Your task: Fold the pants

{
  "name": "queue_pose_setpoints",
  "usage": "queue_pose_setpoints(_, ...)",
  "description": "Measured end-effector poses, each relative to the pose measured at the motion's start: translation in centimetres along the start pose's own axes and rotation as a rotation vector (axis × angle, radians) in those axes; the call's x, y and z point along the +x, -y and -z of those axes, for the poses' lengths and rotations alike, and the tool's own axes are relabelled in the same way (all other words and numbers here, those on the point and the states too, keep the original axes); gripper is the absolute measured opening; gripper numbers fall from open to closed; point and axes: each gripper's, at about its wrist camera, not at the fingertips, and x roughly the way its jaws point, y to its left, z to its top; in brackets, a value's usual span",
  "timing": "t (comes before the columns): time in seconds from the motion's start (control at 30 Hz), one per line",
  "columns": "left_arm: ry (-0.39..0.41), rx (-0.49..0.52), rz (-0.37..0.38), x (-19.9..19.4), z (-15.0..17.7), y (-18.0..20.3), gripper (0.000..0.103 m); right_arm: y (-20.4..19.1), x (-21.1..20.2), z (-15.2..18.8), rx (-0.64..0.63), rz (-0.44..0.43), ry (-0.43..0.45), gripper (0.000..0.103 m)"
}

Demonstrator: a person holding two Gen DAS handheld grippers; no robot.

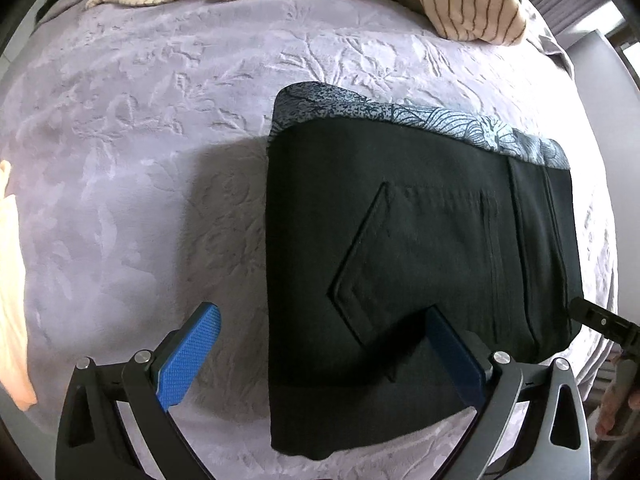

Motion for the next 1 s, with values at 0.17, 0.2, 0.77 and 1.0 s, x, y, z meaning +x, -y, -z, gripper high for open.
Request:
queue_pose_setpoints(0.17, 0.006, -0.001, 0.043, 0.6, -0.7, 0.2, 0.102, 0.5, 0.6, -0.5, 0.004, -0.033, -0.014, 0.089)
queue_pose_setpoints(0.2, 0.008, -0.007, 0.057, 0.7, -1.1, 0.1, 0.102, 0.5, 0.7, -0.7, 0.001, -0.037, -0.017, 0.089)
queue_pose_setpoints(0.77, -0.061, -0.023, 0.143, 4.4, -3.1, 0.8, 0.103, 0.0, 4.9, -4.5, -0.063, -0.228, -0.077, 0.095)
queue_pose_setpoints(1.0, -0.076, -0.041, 0.195, 5.6, -3.2, 0.5, 0.103, 0.3, 7.5, -5.0, -0.039, -0.282, -0.117, 0.099)
